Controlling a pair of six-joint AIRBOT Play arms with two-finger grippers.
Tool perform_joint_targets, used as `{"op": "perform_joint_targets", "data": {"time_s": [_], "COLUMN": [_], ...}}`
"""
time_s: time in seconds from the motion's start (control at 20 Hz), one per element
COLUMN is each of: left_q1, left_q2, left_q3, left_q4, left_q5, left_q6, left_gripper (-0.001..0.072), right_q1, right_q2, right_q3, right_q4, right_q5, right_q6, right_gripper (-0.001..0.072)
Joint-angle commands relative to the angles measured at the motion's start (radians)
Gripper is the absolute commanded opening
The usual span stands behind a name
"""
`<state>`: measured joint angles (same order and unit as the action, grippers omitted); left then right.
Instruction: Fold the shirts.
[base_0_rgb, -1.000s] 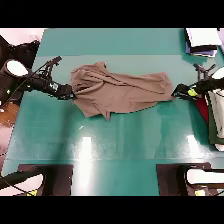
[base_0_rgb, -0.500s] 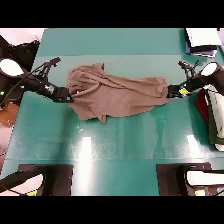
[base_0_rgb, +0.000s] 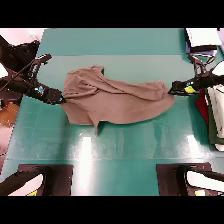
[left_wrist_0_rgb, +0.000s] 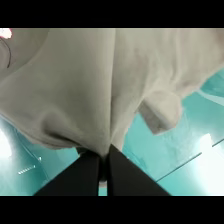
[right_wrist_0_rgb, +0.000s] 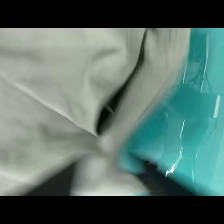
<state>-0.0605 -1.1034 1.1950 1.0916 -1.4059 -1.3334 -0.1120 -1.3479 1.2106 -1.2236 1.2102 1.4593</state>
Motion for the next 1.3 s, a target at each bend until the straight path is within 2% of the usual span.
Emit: {"op": "perform_joint_targets", "data": {"time_s": [0.0, 0.2, 0.35, 0.5, 0.65, 0.95, 1.05, 1.25], "left_q1": [0.001, 0.001, 0.001, 0.001, 0.001, 0.001, 0.001, 0.001], "left_q2": [0.006, 0.006, 0.006, 0.006, 0.006, 0.006, 0.006, 0.006], "left_q3": [0.001, 0.001, 0.000, 0.001, 0.001, 0.001, 0.001, 0.001], "left_q4": [0.009, 0.013, 0.014, 0.013, 0.013, 0.013, 0.013, 0.013], "left_q5": [0.010, 0.008, 0.018, 0.026, 0.028, 0.026, 0.027, 0.026], "left_q6": [-0.002, -0.002, -0.002, -0.002, -0.002, -0.002, -0.002, -0.002], "left_gripper": [0.0032, 0.0033, 0.0033, 0.0033, 0.0033, 0.0033, 0.0033, 0.0033], "right_q1": [-0.024, -0.111, -0.165, -0.156, -0.134, -0.133, -0.133, -0.131], "right_q2": [-0.068, -0.043, 0.047, 0.146, 0.199, 0.207, 0.207, 0.206], "right_q3": [-0.002, -0.058, -0.208, -0.365, -0.455, -0.525, -0.533, -0.533], "right_q4": [0.000, 0.001, 0.003, 0.000, 0.000, 0.003, 0.032, 0.079], "right_q5": [0.010, 0.126, 0.184, 0.136, 0.087, 0.025, -0.008, -0.052], "right_q6": [-0.027, -0.161, -0.163, -0.159, -0.102, -0.062, -0.061, -0.061], "right_gripper": [0.0609, 0.0609, 0.0609, 0.0575, 0.0558, 0.0556, 0.0505, 0.0485]}}
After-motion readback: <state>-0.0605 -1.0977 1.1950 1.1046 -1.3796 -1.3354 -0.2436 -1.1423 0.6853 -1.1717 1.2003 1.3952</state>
